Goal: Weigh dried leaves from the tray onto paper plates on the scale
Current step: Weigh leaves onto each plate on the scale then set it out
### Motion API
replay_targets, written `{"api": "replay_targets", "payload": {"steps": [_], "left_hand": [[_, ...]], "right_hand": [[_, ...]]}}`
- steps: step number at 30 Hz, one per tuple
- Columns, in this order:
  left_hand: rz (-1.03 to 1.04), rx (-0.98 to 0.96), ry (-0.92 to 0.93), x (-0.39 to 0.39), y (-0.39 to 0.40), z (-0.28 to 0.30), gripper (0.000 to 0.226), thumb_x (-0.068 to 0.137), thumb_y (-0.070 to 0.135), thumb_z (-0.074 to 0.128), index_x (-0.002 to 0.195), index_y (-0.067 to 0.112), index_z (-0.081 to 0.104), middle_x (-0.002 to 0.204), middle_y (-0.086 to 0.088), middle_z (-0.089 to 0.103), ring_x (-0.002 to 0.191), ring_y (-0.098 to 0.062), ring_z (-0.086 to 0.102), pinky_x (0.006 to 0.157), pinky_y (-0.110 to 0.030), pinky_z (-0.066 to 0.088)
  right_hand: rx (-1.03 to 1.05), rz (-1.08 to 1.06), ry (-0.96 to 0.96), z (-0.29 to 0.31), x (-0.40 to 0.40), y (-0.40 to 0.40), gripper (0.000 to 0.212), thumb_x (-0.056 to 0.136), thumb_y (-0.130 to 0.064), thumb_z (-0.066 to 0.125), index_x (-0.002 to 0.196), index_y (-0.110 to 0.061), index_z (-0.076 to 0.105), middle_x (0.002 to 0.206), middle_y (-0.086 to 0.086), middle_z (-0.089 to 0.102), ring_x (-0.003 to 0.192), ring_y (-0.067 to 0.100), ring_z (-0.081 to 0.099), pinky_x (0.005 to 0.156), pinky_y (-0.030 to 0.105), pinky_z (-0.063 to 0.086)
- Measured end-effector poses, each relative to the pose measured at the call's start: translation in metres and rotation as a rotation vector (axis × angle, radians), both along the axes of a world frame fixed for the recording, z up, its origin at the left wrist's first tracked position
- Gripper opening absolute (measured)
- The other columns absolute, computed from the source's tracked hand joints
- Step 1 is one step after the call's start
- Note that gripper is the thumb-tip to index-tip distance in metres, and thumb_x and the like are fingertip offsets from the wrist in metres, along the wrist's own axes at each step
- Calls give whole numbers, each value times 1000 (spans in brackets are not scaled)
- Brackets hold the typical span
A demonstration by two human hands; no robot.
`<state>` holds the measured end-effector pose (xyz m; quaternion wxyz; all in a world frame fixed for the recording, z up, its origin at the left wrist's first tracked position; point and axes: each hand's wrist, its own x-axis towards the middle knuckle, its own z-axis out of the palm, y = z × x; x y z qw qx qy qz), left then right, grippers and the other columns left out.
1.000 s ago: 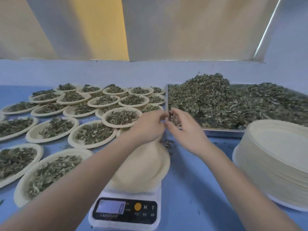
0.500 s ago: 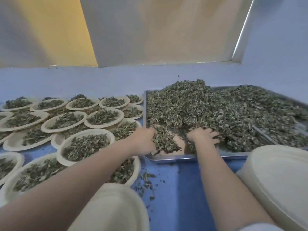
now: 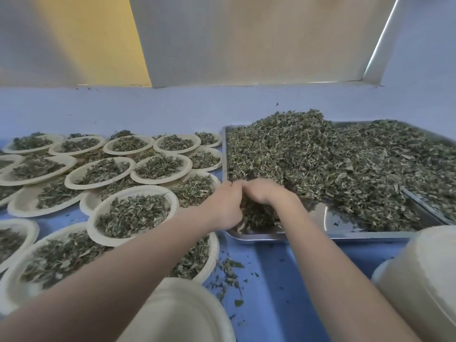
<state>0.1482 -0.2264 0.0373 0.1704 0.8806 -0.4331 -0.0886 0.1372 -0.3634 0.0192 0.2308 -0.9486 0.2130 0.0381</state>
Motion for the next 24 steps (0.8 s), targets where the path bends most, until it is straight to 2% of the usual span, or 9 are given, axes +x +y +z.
{"api": "replay_targets", "payload": {"steps": [2,4,6,9,13,15,17,20,24], "left_hand": [[8,-51,31,2,2,-2,61,84,-6,42,143,6,30,125,-18,47,112,-29,51,98,-39,44],[44,-106,45,3,3,-4,62,83,-7,42,143,7,31,125,-18,46,111,-29,52,98,-39,45],[70,-147,40,3,3,-6,62,83,-8,41,142,6,31,128,-18,42,111,-30,51,98,-37,44],[61,-150,36,3,4,-5,61,85,-7,41,143,5,28,133,-19,37,117,-31,49,99,-33,42],[61,-124,37,0,-2,0,51,88,-3,41,138,3,33,127,-19,45,111,-30,50,89,-32,44],[54,-104,42,-3,-7,0,47,89,-2,41,135,2,37,127,-19,49,111,-30,50,92,-37,45],[53,-86,31,-6,-10,-2,49,90,-2,40,139,2,33,133,-21,45,119,-32,46,97,-36,41],[80,-118,47,-8,-11,-3,52,91,-2,39,142,1,29,139,-21,41,127,-32,42,100,-35,37],[147,-222,80,-6,-6,2,57,89,-5,39,144,5,30,143,-16,41,131,-27,41,103,-31,35]], "right_hand": [[-88,-57,-92,4,10,-3,46,100,-40,28,139,-25,46,144,8,46,128,29,45,103,41,38],[-95,39,4,4,13,6,46,101,-33,27,144,-24,36,150,9,37,134,30,37,110,47,31],[-54,133,134,-2,10,14,46,103,-27,24,145,-16,36,152,12,32,137,28,33,113,43,27],[3,197,205,5,-14,7,47,102,-41,28,140,-22,47,151,8,36,135,25,36,112,36,26],[-60,-97,65,11,-51,-17,55,99,-55,21,143,-28,41,153,9,31,139,30,30,112,41,24],[-168,-295,183,6,-62,-15,64,96,-61,15,148,-27,32,156,15,20,140,38,22,113,50,23],[-144,-271,252,2,-64,1,68,95,-63,12,150,-26,26,157,18,11,140,41,19,114,52,21],[-24,-103,175,3,-65,24,61,95,-60,9,150,-36,19,158,16,4,142,38,17,113,52,17],[-227,-328,197,4,-73,26,66,93,-64,10,148,-31,28,155,12,16,136,43,18,106,61,16]]}}
